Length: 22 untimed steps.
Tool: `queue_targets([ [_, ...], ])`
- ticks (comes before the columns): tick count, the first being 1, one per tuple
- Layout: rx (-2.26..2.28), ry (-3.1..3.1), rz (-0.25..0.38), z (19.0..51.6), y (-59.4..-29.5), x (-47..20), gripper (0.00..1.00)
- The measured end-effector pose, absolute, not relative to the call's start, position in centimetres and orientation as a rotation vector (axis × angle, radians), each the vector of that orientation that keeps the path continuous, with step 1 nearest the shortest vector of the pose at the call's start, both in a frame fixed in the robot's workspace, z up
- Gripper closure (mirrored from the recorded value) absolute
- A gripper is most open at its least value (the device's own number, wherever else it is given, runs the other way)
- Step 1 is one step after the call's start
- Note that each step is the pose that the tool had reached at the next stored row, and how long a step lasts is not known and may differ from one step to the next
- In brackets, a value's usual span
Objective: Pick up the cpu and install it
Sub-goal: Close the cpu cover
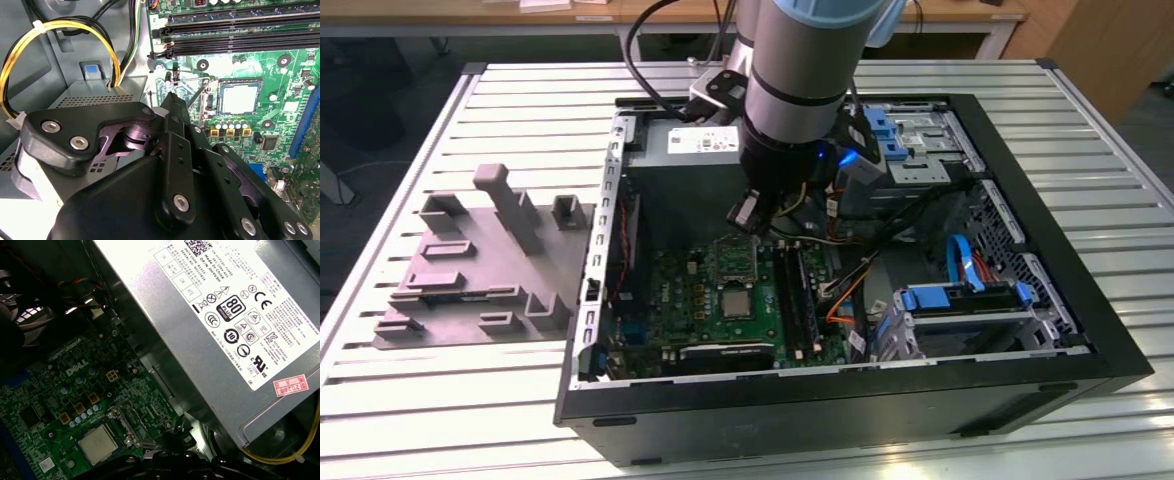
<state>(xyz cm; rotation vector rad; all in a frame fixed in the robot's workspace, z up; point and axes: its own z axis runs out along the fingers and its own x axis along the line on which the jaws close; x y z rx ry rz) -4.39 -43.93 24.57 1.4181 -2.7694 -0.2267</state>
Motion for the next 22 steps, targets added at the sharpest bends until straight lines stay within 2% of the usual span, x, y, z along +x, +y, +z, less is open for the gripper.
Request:
queue_targets([
  [9, 1.424, -2.752, -0.180, 24.58, -44.08, -4.40, 0.89],
  [22, 1.445, -2.739, -0.176, 24.57, -44.69, -4.51, 0.89],
])
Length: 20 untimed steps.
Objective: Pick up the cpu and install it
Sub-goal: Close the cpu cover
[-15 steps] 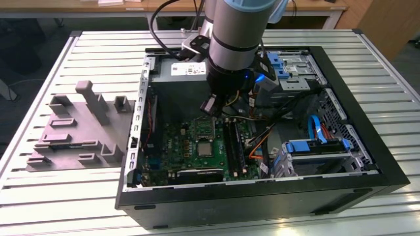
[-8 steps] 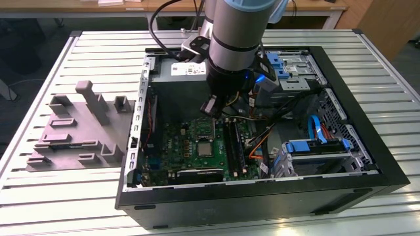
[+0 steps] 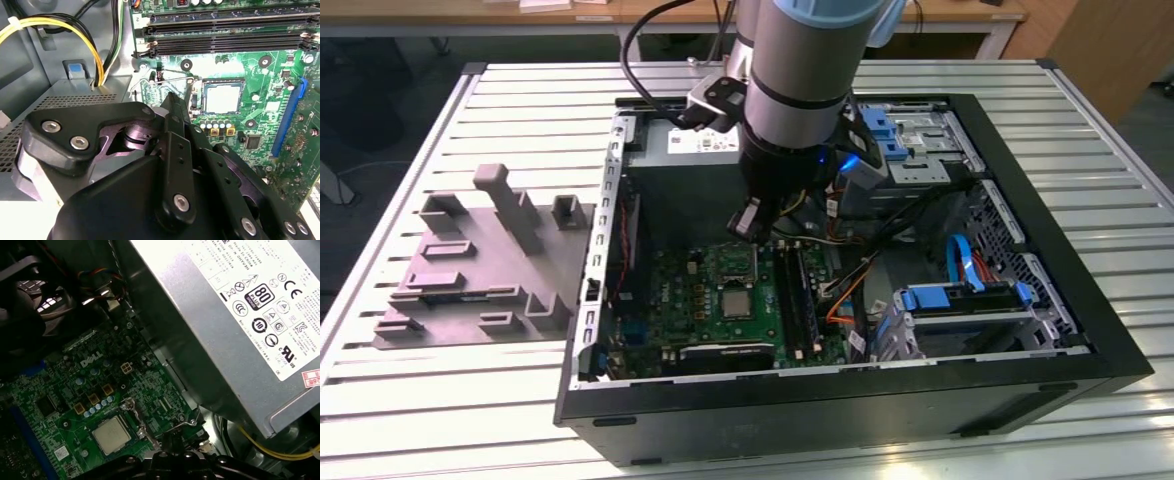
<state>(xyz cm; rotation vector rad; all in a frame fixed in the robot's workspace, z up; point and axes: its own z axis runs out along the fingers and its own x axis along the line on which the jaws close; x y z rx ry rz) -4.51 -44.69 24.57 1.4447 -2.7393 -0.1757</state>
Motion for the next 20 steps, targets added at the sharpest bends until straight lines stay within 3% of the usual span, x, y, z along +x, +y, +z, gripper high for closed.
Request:
queue_targets([
  [20, 1.446, -2.738, -0.175, 24.6, -45.9, -4.5, 0.89],
])
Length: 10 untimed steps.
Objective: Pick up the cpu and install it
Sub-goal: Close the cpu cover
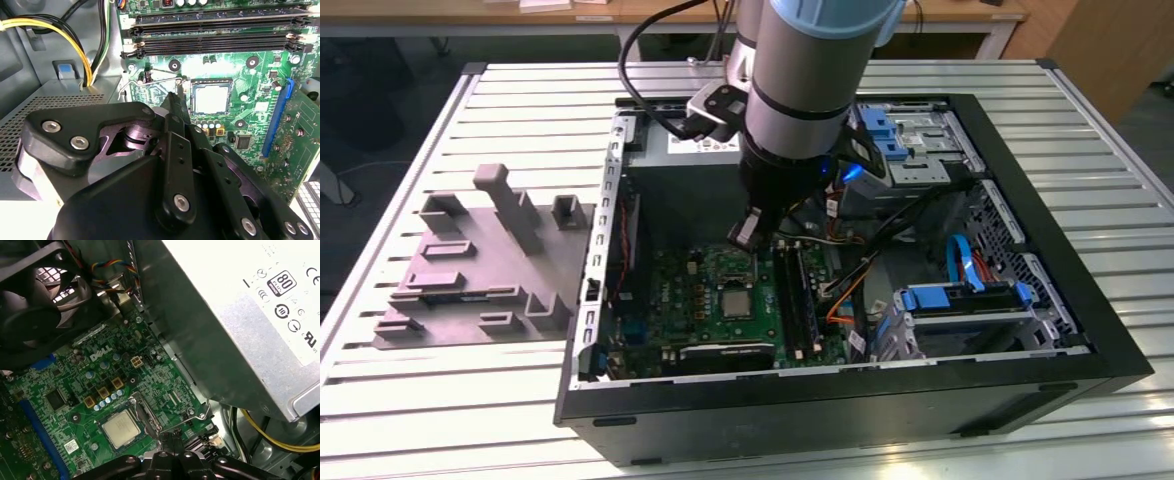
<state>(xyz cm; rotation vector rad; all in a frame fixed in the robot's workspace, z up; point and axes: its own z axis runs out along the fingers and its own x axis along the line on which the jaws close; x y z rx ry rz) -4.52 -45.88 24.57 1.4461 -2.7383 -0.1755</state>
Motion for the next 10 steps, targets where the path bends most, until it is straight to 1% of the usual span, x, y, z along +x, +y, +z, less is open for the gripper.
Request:
queue_targets([
  [10, 1.446, -2.738, -0.175, 24.57, -46.29, -4.52, 0.89],
])
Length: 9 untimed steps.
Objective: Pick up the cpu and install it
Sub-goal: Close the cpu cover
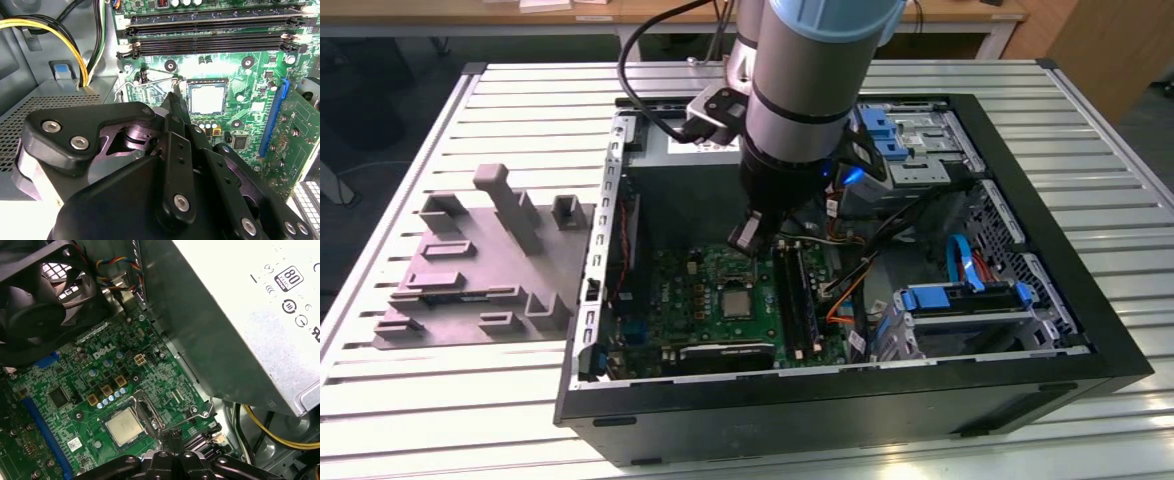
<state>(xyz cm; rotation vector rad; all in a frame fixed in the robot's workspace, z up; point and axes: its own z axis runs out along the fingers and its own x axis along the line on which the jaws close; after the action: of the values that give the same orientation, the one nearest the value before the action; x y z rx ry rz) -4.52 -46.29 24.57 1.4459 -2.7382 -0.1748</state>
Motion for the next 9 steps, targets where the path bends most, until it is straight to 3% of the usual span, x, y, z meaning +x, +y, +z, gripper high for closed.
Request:
queue_targets([
  [9, 1.445, -2.738, -0.172, 24.58, -46.56, -4.52, 0.89],
])
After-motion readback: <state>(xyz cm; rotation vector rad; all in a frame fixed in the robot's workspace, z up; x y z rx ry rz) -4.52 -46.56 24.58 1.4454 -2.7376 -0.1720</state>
